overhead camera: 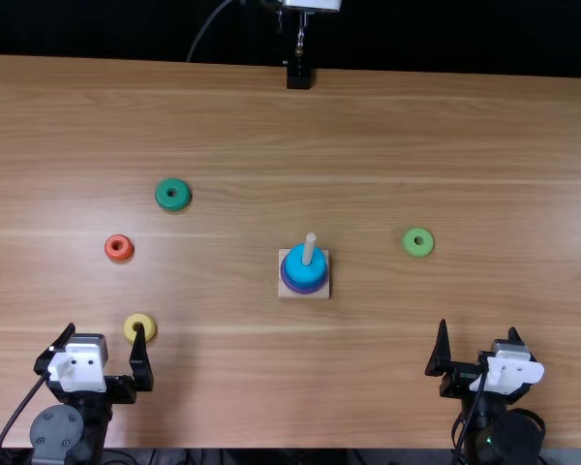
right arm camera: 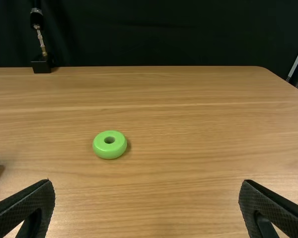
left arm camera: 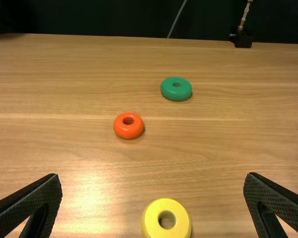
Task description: Build the Hanoi tower: stack the rings onto the peg from bottom to top in this color order: purple, dark blue, light blue, dark green, light green, yellow, orange.
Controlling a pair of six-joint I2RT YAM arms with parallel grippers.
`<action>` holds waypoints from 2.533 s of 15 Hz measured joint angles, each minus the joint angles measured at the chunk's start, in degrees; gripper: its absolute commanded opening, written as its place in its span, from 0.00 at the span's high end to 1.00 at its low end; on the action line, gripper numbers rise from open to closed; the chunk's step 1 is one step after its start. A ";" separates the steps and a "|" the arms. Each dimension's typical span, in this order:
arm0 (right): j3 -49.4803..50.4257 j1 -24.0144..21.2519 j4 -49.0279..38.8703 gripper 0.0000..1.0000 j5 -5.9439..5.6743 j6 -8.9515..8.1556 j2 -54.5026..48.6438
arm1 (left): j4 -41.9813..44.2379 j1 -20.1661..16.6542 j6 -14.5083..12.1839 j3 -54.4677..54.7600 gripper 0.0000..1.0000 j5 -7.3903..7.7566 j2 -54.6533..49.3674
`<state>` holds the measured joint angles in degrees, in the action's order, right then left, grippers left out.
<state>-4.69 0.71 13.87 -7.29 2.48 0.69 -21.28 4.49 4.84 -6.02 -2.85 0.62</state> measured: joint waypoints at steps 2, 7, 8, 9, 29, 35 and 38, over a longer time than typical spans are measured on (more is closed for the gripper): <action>0.00 0.00 0.00 0.00 -0.02 0.00 0.00 | 0.09 0.00 -0.11 -0.70 0.00 0.04 0.00; 0.00 -0.02 0.00 0.00 0.00 0.00 0.00 | 9.22 -1.99 -0.13 -15.19 0.00 0.04 2.73; 0.00 0.00 0.02 0.00 -0.02 0.00 0.00 | 14.64 -2.03 -0.15 -20.22 0.00 0.00 7.76; 0.00 0.00 -0.02 0.00 0.00 0.00 0.00 | 15.87 -1.95 -0.17 -24.96 0.00 0.00 13.97; 0.00 0.00 0.02 0.00 -0.02 0.00 0.00 | -19.12 1.53 -11.06 -85.15 0.00 9.03 118.55; 0.00 0.00 0.00 0.00 0.00 0.00 0.00 | -19.06 2.27 -12.28 -90.16 0.00 9.29 123.69; 0.00 -0.02 0.02 0.00 0.00 0.00 0.02 | -19.08 2.27 -12.33 -90.36 0.00 9.29 123.84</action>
<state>-4.69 0.69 13.89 -7.29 2.48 0.71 -40.36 6.76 -7.49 -96.38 6.44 124.46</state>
